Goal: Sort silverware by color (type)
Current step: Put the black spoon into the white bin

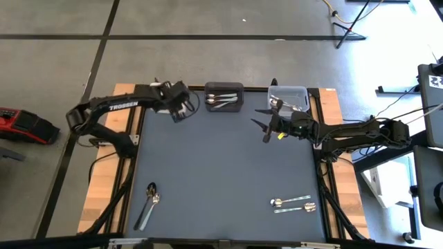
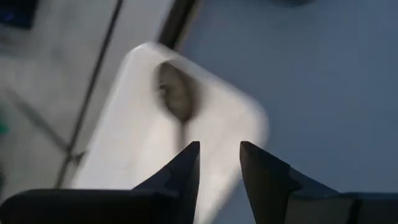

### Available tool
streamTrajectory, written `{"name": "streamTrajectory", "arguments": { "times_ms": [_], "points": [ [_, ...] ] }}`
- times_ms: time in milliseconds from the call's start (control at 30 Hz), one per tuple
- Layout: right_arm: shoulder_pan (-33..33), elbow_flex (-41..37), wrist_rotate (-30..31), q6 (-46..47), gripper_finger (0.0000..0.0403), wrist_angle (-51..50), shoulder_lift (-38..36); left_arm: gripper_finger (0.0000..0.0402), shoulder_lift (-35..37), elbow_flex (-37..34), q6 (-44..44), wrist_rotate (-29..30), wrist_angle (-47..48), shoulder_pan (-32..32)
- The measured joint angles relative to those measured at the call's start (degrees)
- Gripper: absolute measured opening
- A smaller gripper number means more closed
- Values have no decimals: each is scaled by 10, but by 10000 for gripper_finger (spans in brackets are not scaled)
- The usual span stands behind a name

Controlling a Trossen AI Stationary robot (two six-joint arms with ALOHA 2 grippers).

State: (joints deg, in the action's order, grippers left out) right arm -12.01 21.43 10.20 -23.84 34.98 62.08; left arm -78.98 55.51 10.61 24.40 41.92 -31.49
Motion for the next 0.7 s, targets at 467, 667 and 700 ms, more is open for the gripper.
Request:
{"name": "streamTrajectory", "arguments": {
  "times_ms": [467, 667, 700],
  "points": [
    [88, 0, -104, 106, 179, -5, 0, 110, 34, 0, -349, -100, 93, 356],
    [188, 0, -50, 107, 179, -5, 0, 110, 34, 0, -559, -118, 103, 504],
    [203, 0, -42, 113, 179, -5, 0, 110, 34, 0, -599, -129, 105, 527]
  ]
}}
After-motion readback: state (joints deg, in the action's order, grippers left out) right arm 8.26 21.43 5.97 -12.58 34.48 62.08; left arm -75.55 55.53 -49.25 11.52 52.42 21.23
